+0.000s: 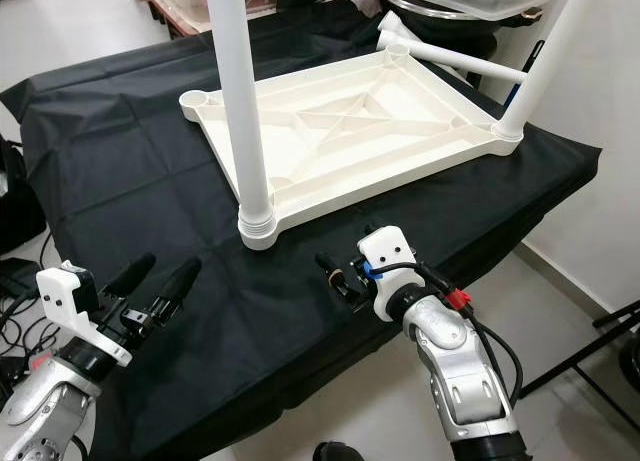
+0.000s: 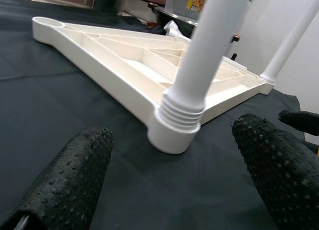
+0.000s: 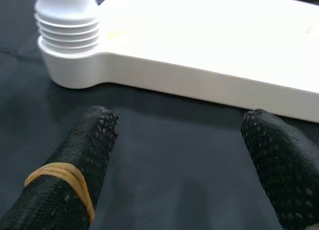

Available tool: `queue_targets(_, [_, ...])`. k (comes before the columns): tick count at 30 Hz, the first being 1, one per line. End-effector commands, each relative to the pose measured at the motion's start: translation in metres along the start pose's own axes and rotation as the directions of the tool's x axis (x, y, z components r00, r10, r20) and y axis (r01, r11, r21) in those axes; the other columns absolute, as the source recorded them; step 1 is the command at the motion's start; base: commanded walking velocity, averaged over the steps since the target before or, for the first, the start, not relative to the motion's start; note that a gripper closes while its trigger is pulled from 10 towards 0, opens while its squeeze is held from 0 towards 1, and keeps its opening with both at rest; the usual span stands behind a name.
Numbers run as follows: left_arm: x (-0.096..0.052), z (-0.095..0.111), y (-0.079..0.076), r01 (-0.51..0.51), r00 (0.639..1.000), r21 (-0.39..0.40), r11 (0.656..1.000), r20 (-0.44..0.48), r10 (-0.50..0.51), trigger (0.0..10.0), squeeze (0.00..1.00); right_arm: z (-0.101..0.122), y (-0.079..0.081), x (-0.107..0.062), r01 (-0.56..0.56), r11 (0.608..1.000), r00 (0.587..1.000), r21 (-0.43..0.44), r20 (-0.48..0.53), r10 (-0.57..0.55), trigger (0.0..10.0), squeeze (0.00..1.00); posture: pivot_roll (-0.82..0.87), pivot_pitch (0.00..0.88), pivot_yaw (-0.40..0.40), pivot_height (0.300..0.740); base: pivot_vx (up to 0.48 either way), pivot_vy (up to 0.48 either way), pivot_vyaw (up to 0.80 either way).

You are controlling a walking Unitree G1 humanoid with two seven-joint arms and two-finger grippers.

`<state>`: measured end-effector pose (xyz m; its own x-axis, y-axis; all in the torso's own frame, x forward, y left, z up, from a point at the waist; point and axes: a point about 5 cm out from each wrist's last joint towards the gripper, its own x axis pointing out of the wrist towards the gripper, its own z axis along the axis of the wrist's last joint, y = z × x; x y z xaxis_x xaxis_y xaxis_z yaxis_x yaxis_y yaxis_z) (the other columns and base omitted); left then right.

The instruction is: Building children table

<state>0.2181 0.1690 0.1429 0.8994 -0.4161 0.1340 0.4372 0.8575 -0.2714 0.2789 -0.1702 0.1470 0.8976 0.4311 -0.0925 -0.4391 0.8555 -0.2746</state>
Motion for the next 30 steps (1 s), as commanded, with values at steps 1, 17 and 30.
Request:
queue_targets(1, [0.001, 0.000, -0.006, 0.033, 0.999, -0.011, 0.999, -0.008, -0.033, 10.0, 0.00, -0.004, -0.001, -0.001, 0.004, 1.000, 1.000, 0.007, -0.011, -0.004, 10.0, 0.00, -0.03, 0.149, -0.016, 0.740, 0.000, -0.472, 0.00])
queue_targets(17, [0.003, 0.001, -0.009, 0.070, 0.997, -0.017, 0.997, -0.012, -0.071, 10.0, 0.00, -0.007, -0.003, -0.004, -0.010, 1.000, 1.000, 0.006, -0.022, 0.010, 10.0, 0.00, -0.03, 0.146, -0.012, 0.740, 0.000, -0.472, 0.00])
queue_targets(30, [0.012, 0.004, -0.016, 0.099, 0.995, -0.032, 0.995, 0.001, -0.099, 10.0, 0.00, -0.007, 0.000, -0.005, -0.073, 0.996, 0.997, -0.041, -0.036, 0.071, 10.0, 0.00, -0.03, 0.144, -0.011, 0.740, 0.000, -0.398, 0.55])
